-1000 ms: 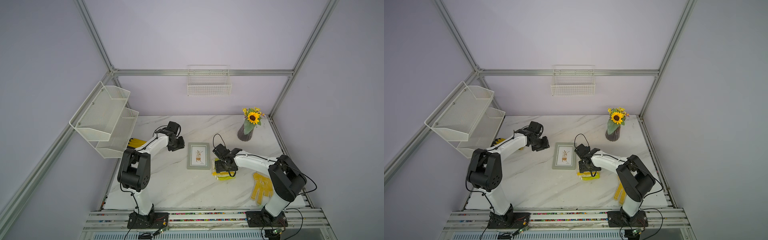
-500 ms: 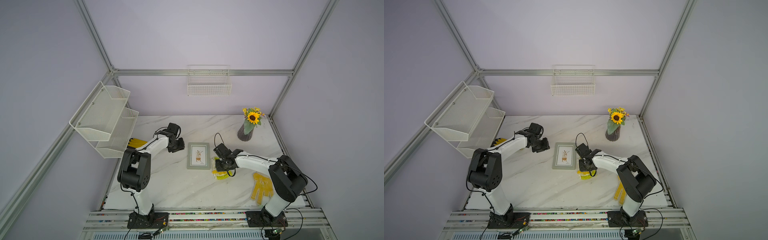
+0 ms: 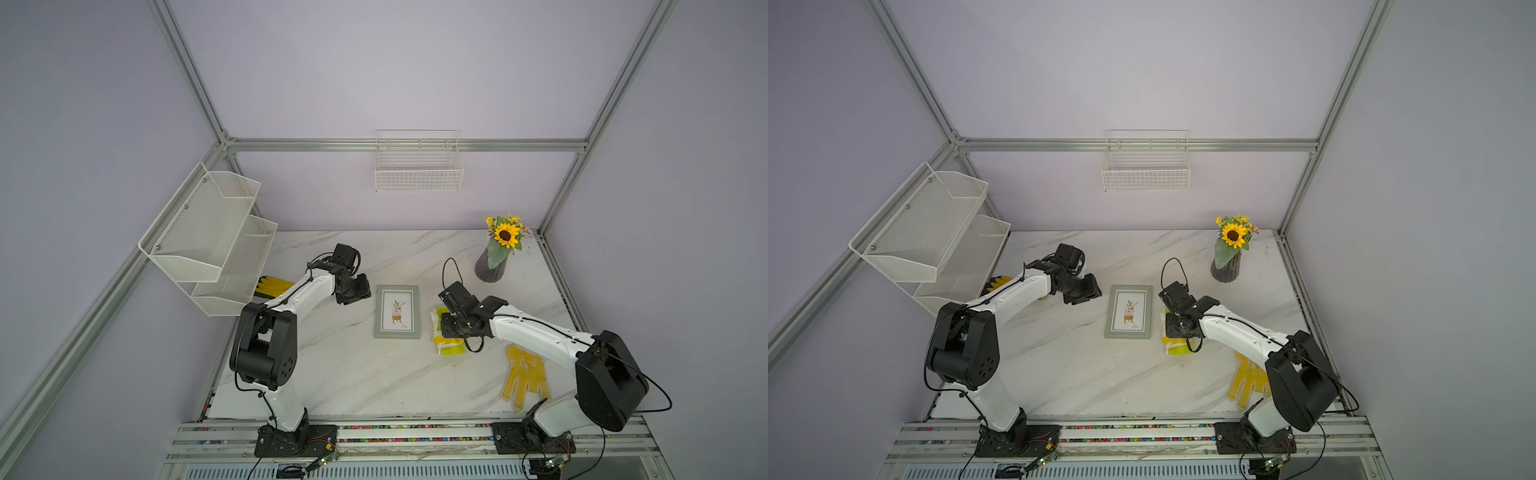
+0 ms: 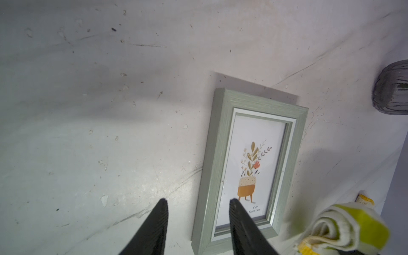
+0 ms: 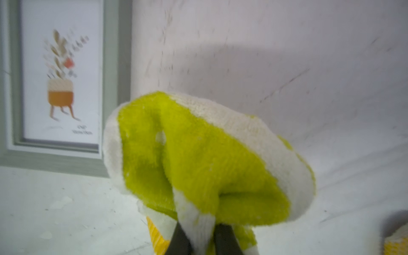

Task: Wipe the picture frame with a cloth
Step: Pick up the cleaning item at the center of the board, then wipe the dirt from the picture frame.

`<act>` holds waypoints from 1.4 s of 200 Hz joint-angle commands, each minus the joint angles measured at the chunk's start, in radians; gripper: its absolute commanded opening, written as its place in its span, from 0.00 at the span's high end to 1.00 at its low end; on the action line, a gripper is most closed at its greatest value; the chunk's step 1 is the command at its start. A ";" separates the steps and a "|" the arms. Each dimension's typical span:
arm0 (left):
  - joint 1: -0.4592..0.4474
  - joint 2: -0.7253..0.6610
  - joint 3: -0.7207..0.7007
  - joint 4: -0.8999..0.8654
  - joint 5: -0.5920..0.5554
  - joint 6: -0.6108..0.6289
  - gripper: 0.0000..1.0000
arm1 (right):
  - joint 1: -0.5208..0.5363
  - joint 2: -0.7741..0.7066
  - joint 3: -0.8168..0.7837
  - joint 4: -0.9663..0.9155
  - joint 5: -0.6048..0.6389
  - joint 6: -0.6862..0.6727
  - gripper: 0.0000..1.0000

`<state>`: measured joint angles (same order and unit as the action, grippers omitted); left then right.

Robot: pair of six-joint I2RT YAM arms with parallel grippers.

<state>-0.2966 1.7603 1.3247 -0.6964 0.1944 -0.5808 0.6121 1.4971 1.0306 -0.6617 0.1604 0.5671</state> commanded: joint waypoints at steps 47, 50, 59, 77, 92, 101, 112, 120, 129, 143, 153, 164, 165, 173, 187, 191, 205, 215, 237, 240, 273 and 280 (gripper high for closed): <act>-0.081 0.063 0.074 -0.081 -0.044 0.030 0.53 | -0.099 0.121 0.230 0.091 0.039 -0.092 1.00; -0.084 0.069 0.078 -0.080 -0.050 0.029 0.53 | -0.101 0.127 0.240 0.095 0.034 -0.096 1.00; -0.093 0.089 0.083 -0.079 -0.062 0.029 0.53 | -0.106 0.147 0.263 0.100 0.017 -0.108 1.00; -0.110 0.134 0.099 -0.072 -0.081 0.032 0.53 | -0.110 0.193 0.321 0.101 -0.017 -0.131 1.00; -0.124 0.164 0.103 -0.054 -0.099 0.032 0.55 | -0.113 0.227 0.366 0.100 -0.028 -0.142 1.00; -0.129 0.180 0.107 -0.051 -0.114 0.033 0.56 | -0.113 0.242 0.392 0.100 -0.028 -0.148 1.00; -0.133 0.194 0.111 -0.052 -0.133 0.033 0.57 | -0.116 0.257 0.416 0.099 -0.034 -0.151 1.00; -0.133 0.203 0.111 -0.055 -0.140 0.032 0.57 | -0.119 0.269 0.431 0.100 -0.041 -0.154 1.00; -0.133 0.213 0.109 -0.055 -0.141 0.032 0.57 | -0.121 0.280 0.445 0.099 -0.048 -0.158 1.00; -0.134 0.230 0.103 -0.047 -0.125 0.036 0.57 | -0.123 0.301 0.473 0.092 -0.058 -0.165 1.00; -0.135 0.238 0.099 -0.035 -0.113 0.038 0.57 | -0.122 0.316 0.492 0.088 -0.067 -0.167 1.00; -0.136 0.247 0.092 -0.023 -0.101 0.041 0.58 | -0.123 0.333 0.512 0.085 -0.079 -0.169 1.00; -0.136 0.247 0.093 -0.023 -0.102 0.041 0.58 | -0.123 0.335 0.513 0.085 -0.081 -0.170 1.00; -0.137 0.254 0.094 -0.022 -0.100 0.043 0.59 | -0.123 0.347 0.528 0.085 -0.093 -0.171 1.00; -0.139 0.263 0.096 -0.031 -0.106 0.045 0.64 | -0.123 0.374 0.568 0.079 -0.116 -0.176 1.00; -0.141 0.264 0.098 -0.036 -0.112 0.045 0.66 | -0.123 0.383 0.583 0.075 -0.121 -0.178 1.00; -0.147 0.266 0.098 -0.058 -0.135 0.041 0.70 | -0.123 0.423 0.639 0.053 -0.147 -0.187 1.00; -0.152 0.265 0.089 -0.069 -0.143 0.040 0.70 | -0.123 0.454 0.686 0.034 -0.182 -0.198 1.00; -0.166 0.263 0.067 -0.074 -0.151 0.037 0.71 | -0.118 0.528 0.778 -0.004 -0.248 -0.214 1.00; -0.168 0.264 0.066 -0.075 -0.153 0.037 0.71 | -0.118 0.538 0.788 -0.009 -0.255 -0.216 1.00; -0.180 0.271 0.061 -0.074 -0.158 0.042 0.71 | -0.095 0.675 0.941 -0.076 -0.356 -0.239 1.00; -0.180 0.272 0.061 -0.075 -0.160 0.042 0.70 | -0.084 0.707 0.978 -0.087 -0.374 -0.242 1.00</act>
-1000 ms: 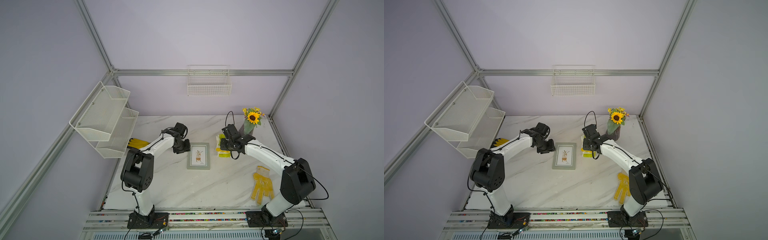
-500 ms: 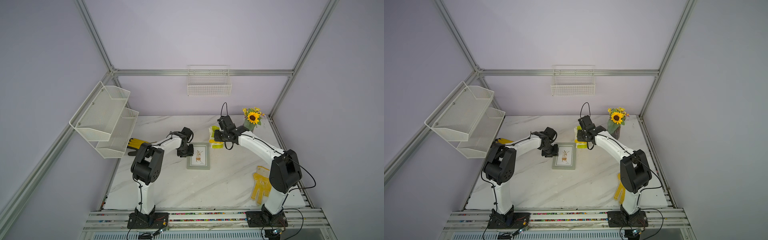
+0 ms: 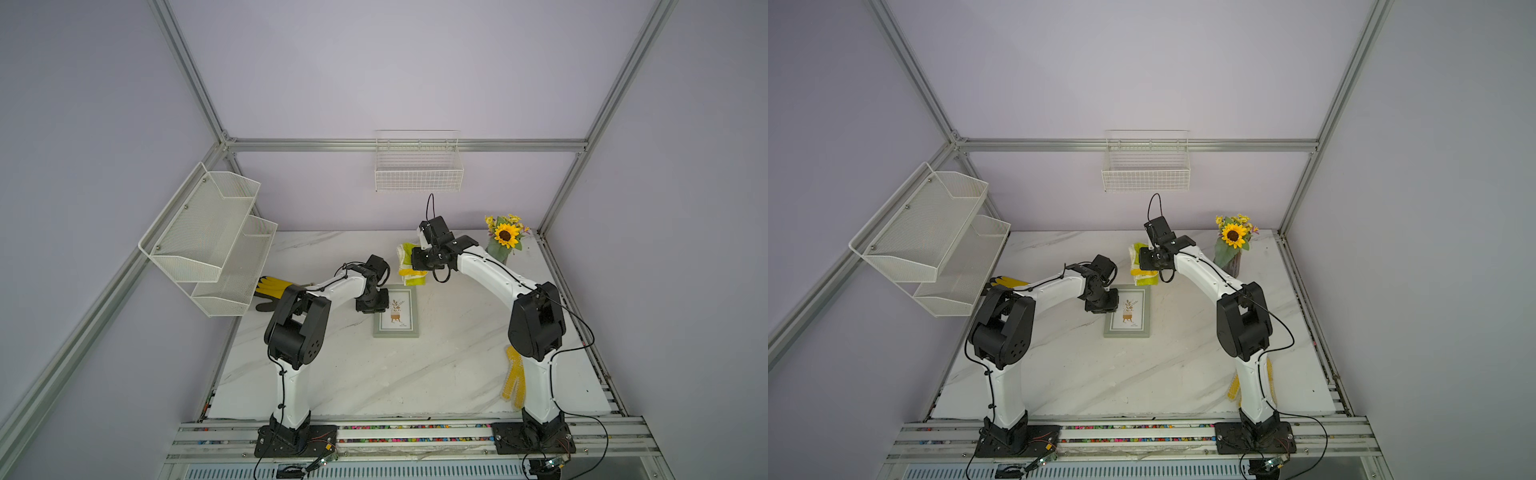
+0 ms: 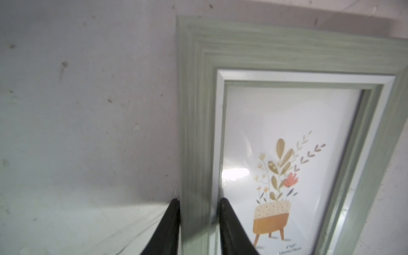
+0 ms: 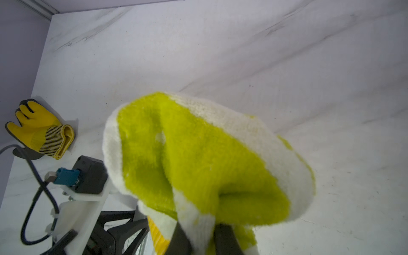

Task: Wipe the picture frame with a cloth
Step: Wipe the dirt from the picture frame.

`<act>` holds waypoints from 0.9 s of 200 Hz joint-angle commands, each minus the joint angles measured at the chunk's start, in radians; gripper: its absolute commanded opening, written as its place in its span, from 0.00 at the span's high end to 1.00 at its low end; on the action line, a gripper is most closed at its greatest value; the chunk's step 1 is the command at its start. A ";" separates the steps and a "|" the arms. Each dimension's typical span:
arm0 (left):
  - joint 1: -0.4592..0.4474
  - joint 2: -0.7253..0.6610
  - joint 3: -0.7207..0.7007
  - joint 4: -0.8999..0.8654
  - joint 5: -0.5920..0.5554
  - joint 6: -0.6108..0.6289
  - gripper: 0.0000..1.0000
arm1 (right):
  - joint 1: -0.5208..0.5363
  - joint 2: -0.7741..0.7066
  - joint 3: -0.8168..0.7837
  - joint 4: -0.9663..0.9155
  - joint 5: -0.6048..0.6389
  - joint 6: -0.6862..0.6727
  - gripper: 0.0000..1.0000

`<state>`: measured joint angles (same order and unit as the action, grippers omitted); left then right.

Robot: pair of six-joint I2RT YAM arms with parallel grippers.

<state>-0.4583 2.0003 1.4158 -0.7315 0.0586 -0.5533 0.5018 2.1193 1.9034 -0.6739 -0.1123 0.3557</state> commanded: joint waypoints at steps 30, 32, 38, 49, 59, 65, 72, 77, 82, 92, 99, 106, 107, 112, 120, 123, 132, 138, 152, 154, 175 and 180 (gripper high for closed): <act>-0.020 0.036 -0.029 -0.039 -0.019 0.013 0.71 | 0.075 0.238 0.296 -0.135 -0.148 -0.023 1.00; -0.021 0.037 -0.029 -0.040 -0.018 0.013 0.71 | 0.078 0.251 0.307 -0.142 -0.149 -0.023 1.00; -0.022 0.037 -0.029 -0.039 -0.017 0.013 0.71 | 0.086 0.283 0.349 -0.161 -0.162 -0.024 1.00; -0.025 0.037 -0.027 -0.038 -0.018 0.013 0.71 | 0.096 0.344 0.413 -0.186 -0.200 -0.027 1.00; -0.026 0.041 -0.025 -0.038 -0.018 0.015 0.71 | 0.105 0.390 0.460 -0.201 -0.226 -0.029 1.00; -0.028 0.043 -0.023 -0.039 -0.017 0.015 0.71 | 0.108 0.411 0.486 -0.211 -0.222 -0.024 1.00; -0.029 0.044 -0.024 -0.038 -0.016 0.015 0.71 | 0.109 0.431 0.510 -0.219 -0.211 -0.019 1.00; -0.029 0.046 -0.024 -0.038 -0.016 0.015 0.71 | 0.109 0.440 0.518 -0.223 -0.208 -0.016 1.00; -0.031 0.047 -0.024 -0.039 -0.015 0.015 0.71 | 0.109 0.446 0.521 -0.221 -0.209 -0.015 1.00; -0.033 0.049 -0.025 -0.034 -0.011 0.015 0.71 | 0.107 0.456 0.522 -0.214 -0.224 -0.020 1.00; -0.034 0.051 -0.026 -0.034 -0.011 0.015 0.71 | 0.106 0.470 0.526 -0.215 -0.242 -0.020 1.00; -0.034 0.053 -0.026 -0.031 -0.011 0.015 0.71 | 0.103 0.488 0.538 -0.222 -0.265 -0.023 1.00; -0.034 0.054 -0.026 -0.030 -0.011 0.015 0.71 | 0.104 0.492 0.539 -0.226 -0.268 -0.024 1.00; -0.034 0.054 -0.024 -0.031 -0.011 0.013 0.71 | 0.102 0.509 0.552 -0.243 -0.271 -0.027 1.00; -0.034 0.056 -0.023 -0.030 -0.013 0.012 0.71 | 0.101 0.533 0.570 -0.275 -0.256 -0.033 1.00; -0.035 0.055 -0.022 -0.029 -0.014 0.012 0.71 | 0.101 0.540 0.573 -0.286 -0.243 -0.033 1.00; -0.035 0.057 -0.020 -0.029 -0.014 0.010 0.71 | 0.097 0.545 0.563 -0.307 -0.209 -0.034 1.00; -0.035 0.059 -0.021 -0.027 -0.015 0.009 0.71 | 0.092 0.535 0.538 -0.307 -0.201 -0.037 1.00; -0.035 0.062 -0.019 -0.026 -0.014 0.006 0.71 | 0.079 0.483 0.456 -0.267 -0.188 -0.040 1.00; -0.036 0.061 -0.019 -0.026 -0.014 0.005 0.71 | 0.076 0.475 0.445 -0.261 -0.184 -0.040 1.00; -0.034 0.063 -0.027 -0.020 -0.014 -0.006 0.71 | 0.037 0.415 0.397 -0.252 -0.160 -0.034 1.00; -0.035 0.062 -0.031 -0.017 -0.015 -0.008 0.71 | 0.025 0.406 0.388 -0.254 -0.158 -0.035 1.00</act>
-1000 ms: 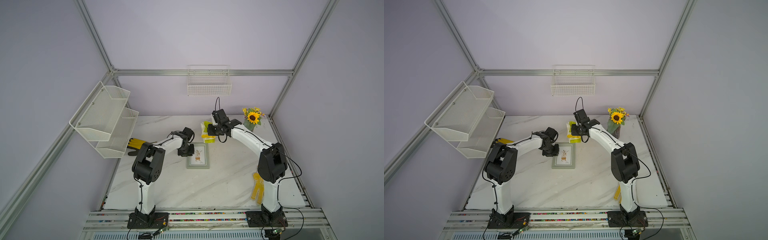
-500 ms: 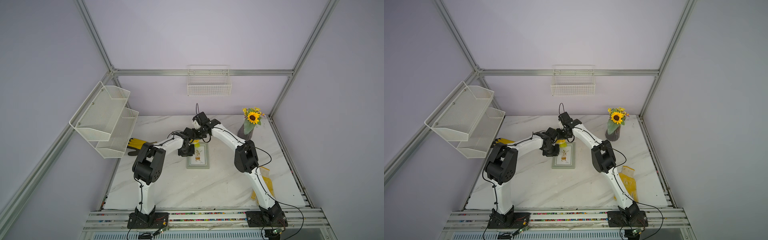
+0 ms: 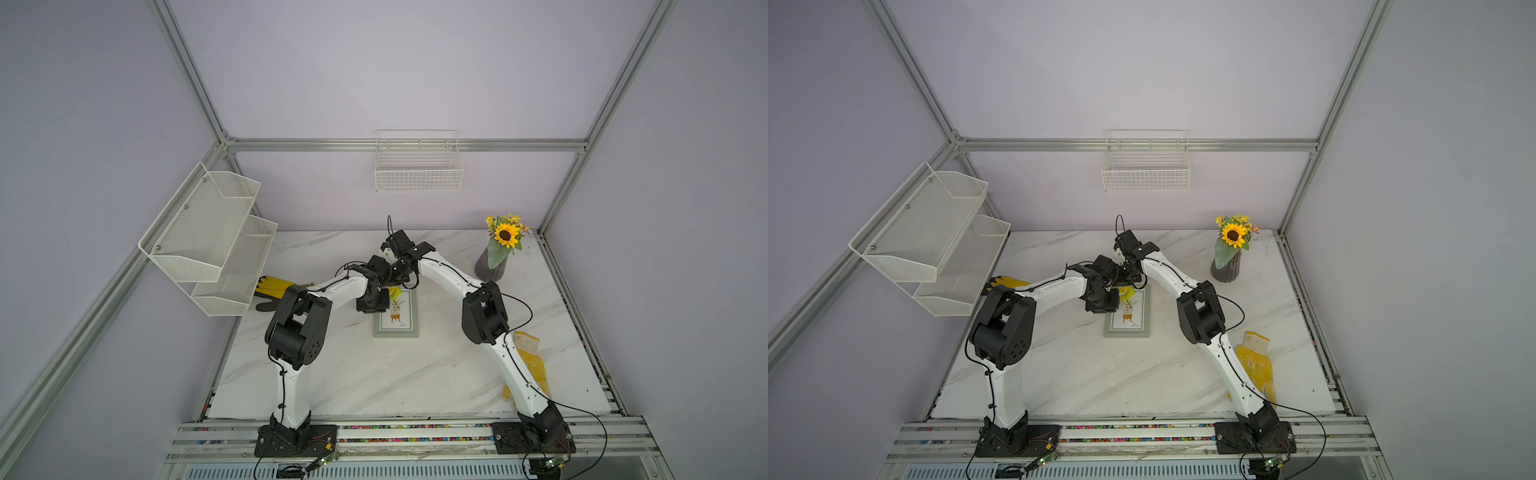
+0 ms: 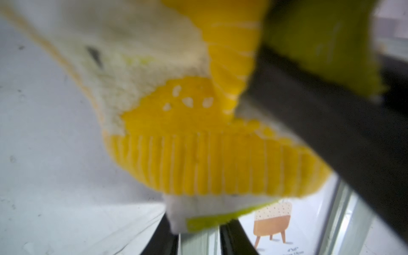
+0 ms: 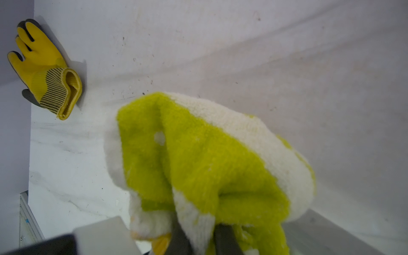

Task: Wipe the picture frame with a cloth
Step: Wipe the dirt from the picture frame.

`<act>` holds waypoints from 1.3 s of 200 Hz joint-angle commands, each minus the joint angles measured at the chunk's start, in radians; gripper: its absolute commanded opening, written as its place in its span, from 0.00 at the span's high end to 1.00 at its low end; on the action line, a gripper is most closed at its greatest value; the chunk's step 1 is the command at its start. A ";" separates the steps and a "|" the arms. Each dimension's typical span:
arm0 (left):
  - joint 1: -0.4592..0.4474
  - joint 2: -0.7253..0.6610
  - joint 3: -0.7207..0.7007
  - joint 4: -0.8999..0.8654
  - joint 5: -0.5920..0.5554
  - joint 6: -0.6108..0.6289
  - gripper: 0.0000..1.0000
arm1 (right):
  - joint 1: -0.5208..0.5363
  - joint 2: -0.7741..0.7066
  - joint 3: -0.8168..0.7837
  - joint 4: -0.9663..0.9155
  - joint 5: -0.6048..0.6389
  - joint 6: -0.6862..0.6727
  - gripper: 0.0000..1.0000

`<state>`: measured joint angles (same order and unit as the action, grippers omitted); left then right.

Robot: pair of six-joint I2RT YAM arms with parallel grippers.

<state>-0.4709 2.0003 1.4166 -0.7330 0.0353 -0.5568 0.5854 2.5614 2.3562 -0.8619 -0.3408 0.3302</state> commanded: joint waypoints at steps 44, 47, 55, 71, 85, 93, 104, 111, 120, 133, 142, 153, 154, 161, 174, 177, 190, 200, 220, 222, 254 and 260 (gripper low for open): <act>-0.021 0.063 -0.051 0.002 0.016 -0.012 0.71 | -0.149 -0.098 -0.174 -0.106 0.093 -0.086 1.00; -0.022 0.063 -0.052 0.002 0.017 -0.011 0.71 | -0.152 -0.099 -0.185 -0.109 0.098 -0.092 1.00; -0.021 0.065 -0.051 0.001 0.018 -0.012 0.71 | -0.157 -0.108 -0.213 -0.114 0.119 -0.108 1.00; -0.021 0.066 -0.047 0.004 0.021 -0.012 0.71 | -0.160 -0.132 -0.260 -0.111 0.142 -0.121 1.00; -0.021 0.069 -0.040 0.003 0.025 -0.012 0.71 | -0.152 -0.163 -0.285 -0.080 0.124 -0.122 1.00; -0.021 0.071 -0.035 0.002 0.027 -0.012 0.71 | -0.136 -0.181 -0.281 -0.069 0.136 -0.114 1.00; -0.021 0.076 -0.029 0.000 0.030 -0.011 0.71 | -0.099 -0.194 -0.252 -0.074 0.160 -0.110 1.00; -0.021 0.078 -0.026 0.000 0.031 -0.011 0.71 | -0.070 -0.196 -0.225 -0.083 0.172 -0.107 1.00; -0.021 0.080 -0.023 -0.003 0.031 -0.010 0.71 | -0.033 -0.195 -0.194 -0.088 0.184 -0.100 1.00; -0.022 0.081 -0.021 -0.004 0.032 -0.011 0.71 | 0.014 -0.193 -0.176 -0.076 0.192 -0.082 1.00; -0.021 0.081 -0.020 -0.007 0.032 -0.011 0.71 | 0.042 -0.192 -0.182 -0.061 0.190 -0.069 1.00; -0.022 0.079 -0.022 -0.008 0.033 -0.009 0.71 | 0.068 -0.193 -0.209 -0.030 0.190 -0.046 1.00; -0.022 0.079 -0.021 -0.008 0.032 -0.009 0.71 | 0.071 -0.193 -0.212 -0.028 0.188 -0.044 1.00; -0.021 0.079 -0.019 -0.008 0.031 -0.007 0.71 | 0.086 -0.193 -0.236 -0.004 0.179 -0.030 1.00; -0.021 0.079 -0.014 -0.017 0.025 -0.004 0.71 | 0.111 -0.185 -0.284 0.023 0.184 -0.005 1.00; -0.021 0.081 -0.011 -0.019 0.024 -0.003 0.71 | 0.116 -0.183 -0.294 0.027 0.188 -0.002 1.00; -0.021 0.081 -0.003 -0.025 0.020 0.000 0.71 | 0.126 -0.188 -0.350 0.041 0.220 0.010 1.00; -0.021 0.083 0.001 -0.028 0.018 0.002 0.71 | 0.125 -0.225 -0.426 0.072 0.259 0.027 1.00; -0.021 0.086 0.006 -0.028 0.021 0.002 0.71 | 0.090 -0.336 -0.585 0.112 0.343 0.052 1.00; -0.021 0.088 0.007 -0.028 0.021 0.001 0.71 | 0.086 -0.347 -0.600 0.115 0.347 0.052 1.00; -0.021 0.094 0.009 -0.024 0.028 0.002 0.71 | 0.041 -0.450 -0.733 0.150 0.368 0.056 1.00; -0.022 0.094 0.008 -0.024 0.027 0.001 0.71 | 0.040 -0.453 -0.735 0.150 0.366 0.061 1.00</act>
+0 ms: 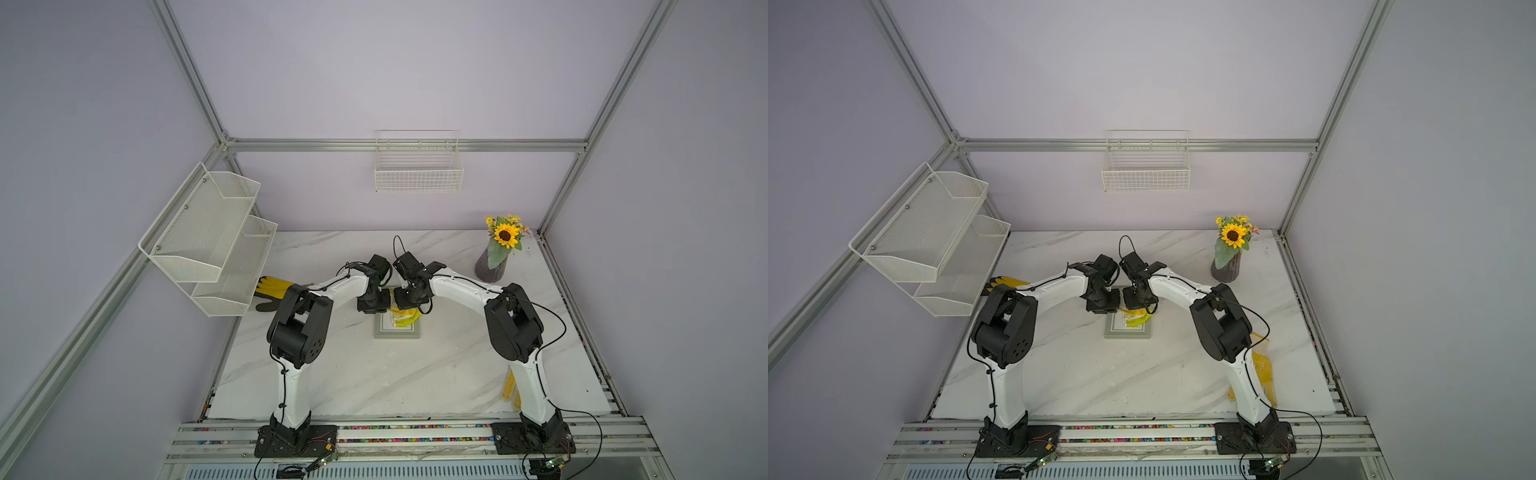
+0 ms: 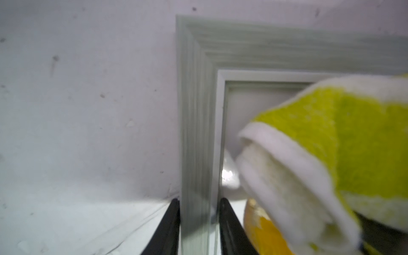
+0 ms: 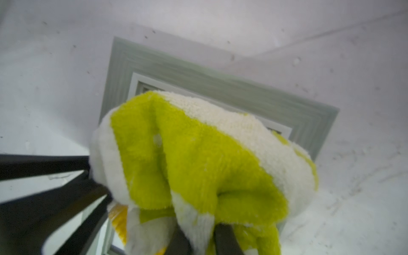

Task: Wipe the picture frame with a cloth
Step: Wipe the dirt from the picture frame.

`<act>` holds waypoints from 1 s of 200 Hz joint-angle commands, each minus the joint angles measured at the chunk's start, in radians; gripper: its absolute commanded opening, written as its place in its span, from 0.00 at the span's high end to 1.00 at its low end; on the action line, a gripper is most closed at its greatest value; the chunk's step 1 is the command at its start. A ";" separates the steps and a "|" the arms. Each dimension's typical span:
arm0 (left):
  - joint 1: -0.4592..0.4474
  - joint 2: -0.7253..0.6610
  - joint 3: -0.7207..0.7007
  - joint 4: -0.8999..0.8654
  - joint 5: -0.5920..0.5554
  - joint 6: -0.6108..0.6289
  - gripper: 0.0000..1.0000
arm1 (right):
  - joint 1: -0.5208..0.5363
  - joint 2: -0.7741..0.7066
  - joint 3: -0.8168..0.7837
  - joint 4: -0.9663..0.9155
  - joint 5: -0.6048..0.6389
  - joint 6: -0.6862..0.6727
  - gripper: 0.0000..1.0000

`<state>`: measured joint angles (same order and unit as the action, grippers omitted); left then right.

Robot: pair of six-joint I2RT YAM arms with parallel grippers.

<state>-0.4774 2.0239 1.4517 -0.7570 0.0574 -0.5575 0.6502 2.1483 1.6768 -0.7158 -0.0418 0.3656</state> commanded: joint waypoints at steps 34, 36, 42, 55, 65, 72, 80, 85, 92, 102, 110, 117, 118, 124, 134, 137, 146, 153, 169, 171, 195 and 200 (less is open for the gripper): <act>-0.015 0.069 -0.036 0.004 0.003 0.001 0.72 | -0.020 -0.016 -0.018 0.037 0.025 0.053 1.00; -0.015 0.071 -0.037 0.004 0.003 0.001 0.72 | -0.019 -0.015 -0.014 0.037 0.019 0.055 1.00; -0.015 0.072 -0.037 0.004 0.004 0.000 0.72 | -0.013 -0.012 -0.003 0.037 0.014 0.058 1.00; -0.015 0.070 -0.035 0.005 0.002 -0.005 0.72 | 0.002 -0.018 0.007 0.030 0.021 0.065 1.00; -0.015 0.070 -0.032 0.004 0.001 -0.009 0.72 | 0.020 -0.037 -0.004 0.024 0.031 0.067 1.00; -0.016 0.070 -0.032 0.007 0.001 -0.011 0.72 | 0.035 -0.056 -0.022 0.025 0.036 0.071 1.00; -0.015 0.070 -0.028 0.005 -0.002 -0.014 0.72 | 0.052 -0.082 -0.052 0.032 0.038 0.082 1.00; -0.015 0.069 -0.027 0.005 -0.004 -0.016 0.72 | 0.060 -0.096 -0.074 0.038 0.035 0.091 1.00; -0.015 0.068 -0.025 0.005 -0.004 -0.018 0.72 | 0.070 -0.117 -0.104 0.046 0.033 0.103 1.00; -0.015 0.067 -0.025 0.008 -0.008 -0.019 0.72 | 0.085 -0.140 -0.145 0.059 0.030 0.121 1.00; -0.015 0.067 -0.025 0.007 -0.010 -0.020 0.72 | 0.096 -0.155 -0.184 0.069 0.024 0.135 1.00; -0.015 0.066 -0.025 0.008 -0.008 -0.021 0.72 | 0.105 -0.166 -0.210 0.081 0.020 0.147 1.00; -0.015 0.066 -0.024 0.008 -0.008 -0.021 0.72 | 0.107 -0.167 -0.211 0.083 0.020 0.148 1.00; -0.015 0.066 -0.023 0.008 -0.007 -0.020 0.72 | 0.119 -0.176 -0.229 0.088 0.020 0.156 1.00; -0.015 0.066 -0.024 0.007 -0.006 -0.021 0.72 | 0.139 -0.195 -0.250 0.095 0.028 0.172 1.00; -0.015 0.067 -0.022 0.007 -0.007 -0.021 0.72 | 0.142 -0.200 -0.255 0.098 0.032 0.176 1.00; -0.015 0.066 -0.024 0.007 -0.006 -0.020 0.72 | 0.158 -0.217 -0.264 0.112 0.035 0.191 1.00; -0.015 0.066 -0.024 0.007 -0.007 -0.022 0.72 | 0.168 -0.232 -0.267 0.128 0.032 0.206 1.00; -0.015 0.068 -0.021 0.008 -0.004 -0.024 0.72 | 0.185 -0.245 -0.266 0.185 0.014 0.234 1.00; -0.015 0.068 -0.021 0.008 -0.004 -0.024 0.72 | 0.185 -0.243 -0.263 0.193 0.011 0.237 1.00; -0.015 0.069 -0.017 0.008 -0.002 -0.024 0.72 | 0.186 -0.192 -0.243 0.265 -0.037 0.275 1.00; -0.015 0.068 -0.016 0.008 -0.002 -0.023 0.72 | 0.187 -0.178 -0.237 0.271 -0.045 0.281 1.00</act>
<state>-0.4915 2.0289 1.4540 -0.7319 0.0658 -0.5621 0.8276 1.9388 1.4155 -0.5690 -0.0235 0.5915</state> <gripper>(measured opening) 0.284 0.138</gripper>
